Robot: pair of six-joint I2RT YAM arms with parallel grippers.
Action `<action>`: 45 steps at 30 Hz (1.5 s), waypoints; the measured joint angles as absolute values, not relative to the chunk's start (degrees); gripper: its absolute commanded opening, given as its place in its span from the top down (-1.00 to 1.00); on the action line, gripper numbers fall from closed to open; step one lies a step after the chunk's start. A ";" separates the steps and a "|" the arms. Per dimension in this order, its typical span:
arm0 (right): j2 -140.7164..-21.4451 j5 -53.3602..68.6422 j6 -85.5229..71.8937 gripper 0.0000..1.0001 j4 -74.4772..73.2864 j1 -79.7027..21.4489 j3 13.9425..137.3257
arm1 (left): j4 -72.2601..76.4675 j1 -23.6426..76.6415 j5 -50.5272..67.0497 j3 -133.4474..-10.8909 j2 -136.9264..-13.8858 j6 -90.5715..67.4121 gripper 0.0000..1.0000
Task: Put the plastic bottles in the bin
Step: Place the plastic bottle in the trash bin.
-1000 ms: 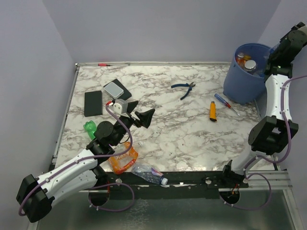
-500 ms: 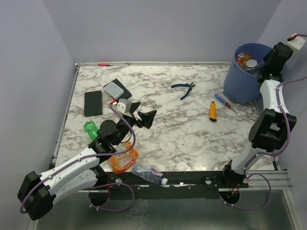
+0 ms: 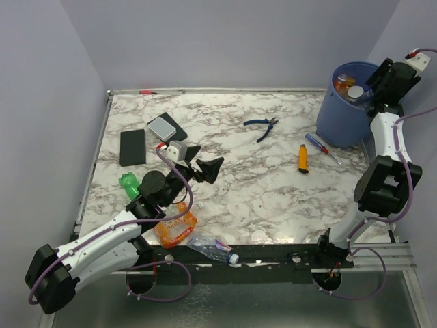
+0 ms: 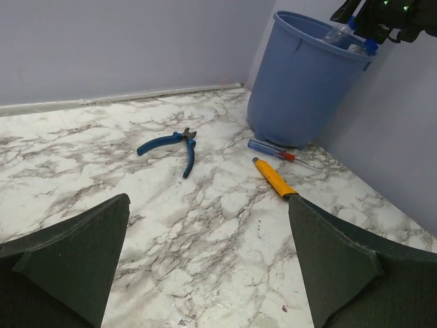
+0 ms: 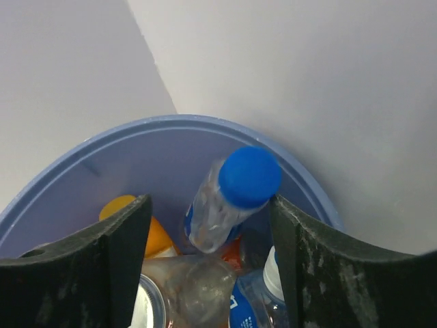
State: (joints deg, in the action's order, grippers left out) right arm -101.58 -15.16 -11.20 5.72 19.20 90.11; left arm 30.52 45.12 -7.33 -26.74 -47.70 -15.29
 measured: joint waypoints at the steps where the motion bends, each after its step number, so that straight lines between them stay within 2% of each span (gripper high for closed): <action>1: -101.58 -15.22 -11.42 -0.55 4.32 19.20 90.72 | 30.55 45.12 -7.18 -26.79 -47.70 -15.35 -0.98; 9: -101.19 -17.50 -13.02 -0.74 -2.39 19.07 95.20 | 30.55 45.12 -6.74 -26.79 -47.59 -15.64 -0.98; 18: -92.84 -20.12 -16.21 -0.90 -3.97 16.88 99.74 | 30.55 45.12 -6.61 -26.79 -47.46 -16.47 -0.98; 24: -87.99 -19.90 -14.92 -0.89 -2.37 8.60 105.36 | 30.55 45.12 -6.61 -26.81 -47.46 -16.53 -0.98; 29: -88.71 -17.65 -11.22 -0.84 -5.91 2.04 108.81 | 30.52 45.12 -6.63 -26.79 -47.46 -16.47 -0.98; 40: -100.57 -13.87 -10.61 -0.80 -24.23 1.50 108.40 | 30.50 45.12 -6.61 -26.83 -47.46 -16.45 -0.98; 45: -101.36 -13.63 -9.50 -0.71 -27.70 1.39 107.07 | 30.48 45.12 -6.61 -26.98 -47.46 -16.45 -0.98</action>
State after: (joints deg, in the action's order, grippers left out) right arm -101.36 -13.63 -9.50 -27.70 1.39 107.07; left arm 30.48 45.12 -6.61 -26.98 -47.46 -16.45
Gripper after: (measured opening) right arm 0.887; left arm 0.990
